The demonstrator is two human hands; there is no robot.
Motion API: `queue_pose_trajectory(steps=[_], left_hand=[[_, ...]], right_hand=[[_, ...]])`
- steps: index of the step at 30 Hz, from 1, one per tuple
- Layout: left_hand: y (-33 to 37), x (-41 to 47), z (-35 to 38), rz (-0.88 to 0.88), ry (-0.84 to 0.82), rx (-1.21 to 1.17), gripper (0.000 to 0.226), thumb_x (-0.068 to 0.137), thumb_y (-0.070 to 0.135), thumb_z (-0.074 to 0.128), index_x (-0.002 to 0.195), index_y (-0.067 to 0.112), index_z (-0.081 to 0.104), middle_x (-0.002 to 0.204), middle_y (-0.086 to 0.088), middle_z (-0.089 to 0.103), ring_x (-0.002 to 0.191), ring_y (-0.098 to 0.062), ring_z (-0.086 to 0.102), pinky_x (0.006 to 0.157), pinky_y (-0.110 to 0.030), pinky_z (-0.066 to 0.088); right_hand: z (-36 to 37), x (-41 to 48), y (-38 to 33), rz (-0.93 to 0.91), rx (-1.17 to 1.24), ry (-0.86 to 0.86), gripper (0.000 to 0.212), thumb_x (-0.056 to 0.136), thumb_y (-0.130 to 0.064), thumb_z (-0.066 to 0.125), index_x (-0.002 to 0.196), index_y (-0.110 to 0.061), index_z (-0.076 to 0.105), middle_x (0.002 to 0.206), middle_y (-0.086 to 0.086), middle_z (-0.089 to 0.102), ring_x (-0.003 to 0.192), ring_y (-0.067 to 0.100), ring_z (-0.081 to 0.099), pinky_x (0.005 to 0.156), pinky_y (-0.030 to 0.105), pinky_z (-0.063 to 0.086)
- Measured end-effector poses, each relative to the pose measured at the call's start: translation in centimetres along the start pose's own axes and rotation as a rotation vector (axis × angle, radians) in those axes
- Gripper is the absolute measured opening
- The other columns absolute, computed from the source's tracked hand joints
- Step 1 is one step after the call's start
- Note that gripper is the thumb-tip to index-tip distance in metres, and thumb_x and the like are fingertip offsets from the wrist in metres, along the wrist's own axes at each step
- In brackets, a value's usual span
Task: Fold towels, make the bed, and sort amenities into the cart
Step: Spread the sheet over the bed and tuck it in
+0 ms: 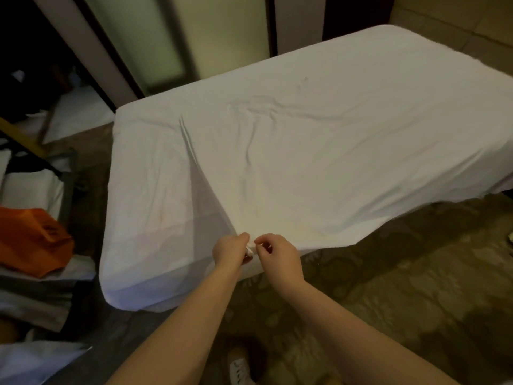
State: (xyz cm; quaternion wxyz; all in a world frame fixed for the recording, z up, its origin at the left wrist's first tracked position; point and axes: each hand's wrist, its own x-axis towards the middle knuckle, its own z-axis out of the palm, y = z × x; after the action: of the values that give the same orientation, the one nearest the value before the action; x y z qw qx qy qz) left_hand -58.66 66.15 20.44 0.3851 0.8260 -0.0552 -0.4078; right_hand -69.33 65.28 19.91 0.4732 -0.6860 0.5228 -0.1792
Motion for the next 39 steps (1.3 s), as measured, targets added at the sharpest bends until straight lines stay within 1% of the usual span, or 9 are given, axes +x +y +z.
queue_pose_trajectory(steps=[5,8,10,13,17,24,27,32,39], left_hand=[[0.5,-1.2,-0.3,0.364,0.159,0.509,0.047,0.097,0.033,0.051,0.054,0.013,0.051,0.054,-0.001,0.051,0.055,-0.015,0.053,0.052,-0.026,0.041],[1.5,-1.1,-0.6,0.475,0.25,0.584,0.052,0.097,0.033,0.049,0.049,0.015,0.042,0.048,0.002,0.039,0.046,-0.009,0.036,0.043,-0.02,0.021],[2.2,-0.6,-0.5,0.506,0.288,0.527,0.05,0.095,0.031,0.053,0.049,0.016,0.042,0.047,0.002,0.039,0.045,-0.009,0.035,0.042,-0.021,0.026],[2.9,0.0,-0.1,0.434,0.247,0.273,0.037,0.095,0.024,0.054,0.059,0.013,0.056,0.057,-0.004,0.056,0.054,-0.011,0.052,0.05,-0.012,0.04],[4.1,1.6,-0.5,0.126,0.056,-0.292,0.017,0.095,0.014,0.052,0.09,0.008,0.067,0.085,-0.009,0.069,0.079,-0.02,0.066,0.067,-0.029,0.056],[6.6,1.9,-2.1,0.099,-0.144,-0.277,0.019,0.091,0.004,0.047,0.084,-0.005,0.063,0.078,-0.019,0.06,0.086,-0.032,0.06,0.082,-0.039,0.052],[8.6,2.0,-1.4,0.105,-0.204,-0.309,0.02,0.091,0.0,0.047,0.094,-0.01,0.063,0.086,-0.02,0.06,0.086,-0.027,0.061,0.081,-0.035,0.053],[11.1,2.5,0.2,0.035,-0.126,-0.355,0.01,0.096,0.018,0.049,0.103,0.014,0.056,0.093,-0.013,0.064,0.08,-0.022,0.064,0.073,-0.035,0.056],[17.6,8.0,4.0,0.063,-0.113,-0.179,0.039,0.094,0.053,0.045,0.124,0.027,0.045,0.118,-0.007,0.052,0.101,-0.028,0.058,0.079,-0.04,0.054]], right_hand=[[-0.7,1.4,0.2,-0.007,-0.048,-0.107,0.027,0.096,-0.029,0.052,0.122,-0.025,0.053,0.12,-0.004,0.056,0.099,0.01,0.056,0.089,0.027,0.05],[-1.7,3.5,-1.4,-0.04,-0.02,-0.124,0.026,0.099,-0.026,0.046,0.124,-0.022,0.052,0.119,-0.002,0.057,0.095,0.01,0.055,0.081,0.024,0.046],[-2.3,5.5,-2.9,-0.078,-0.003,-0.14,0.028,0.099,-0.024,0.041,0.125,-0.02,0.052,0.112,-0.002,0.058,0.089,0.012,0.054,0.074,0.024,0.041],[-2.2,7.8,-5.3,-0.13,-0.028,-0.252,0.033,0.096,-0.018,0.04,0.127,-0.022,0.05,0.109,0.002,0.06,0.088,0.019,0.059,0.077,0.034,0.05],[-1.5,9.0,-6.7,-0.204,-0.001,-0.433,0.052,0.087,-0.002,0.048,0.133,-0.024,0.047,0.122,0.005,0.055,0.103,0.021,0.059,0.085,0.034,0.055],[-2.5,9.4,-5.3,-0.604,-0.355,-0.418,0.065,0.087,-0.024,0.066,0.144,-0.021,0.034,0.135,0.003,0.051,0.118,0.018,0.052,0.095,0.022,0.038],[-4.2,10.8,-6.2,-0.606,-0.351,-0.398,0.052,0.091,-0.02,0.062,0.138,-0.017,0.041,0.12,0.006,0.063,0.105,0.022,0.06,0.085,0.023,0.041],[-9.0,13.7,-6.6,-0.494,-0.329,-0.334,0.026,0.093,-0.02,0.059,0.119,-0.018,0.063,0.11,0.004,0.069,0.101,0.02,0.063,0.082,0.019,0.041],[-15.6,16.5,-7.9,-0.526,-0.358,-0.25,0.018,0.093,-0.021,0.059,0.105,-0.019,0.072,0.106,-0.003,0.07,0.099,0.014,0.062,0.081,0.015,0.039]])
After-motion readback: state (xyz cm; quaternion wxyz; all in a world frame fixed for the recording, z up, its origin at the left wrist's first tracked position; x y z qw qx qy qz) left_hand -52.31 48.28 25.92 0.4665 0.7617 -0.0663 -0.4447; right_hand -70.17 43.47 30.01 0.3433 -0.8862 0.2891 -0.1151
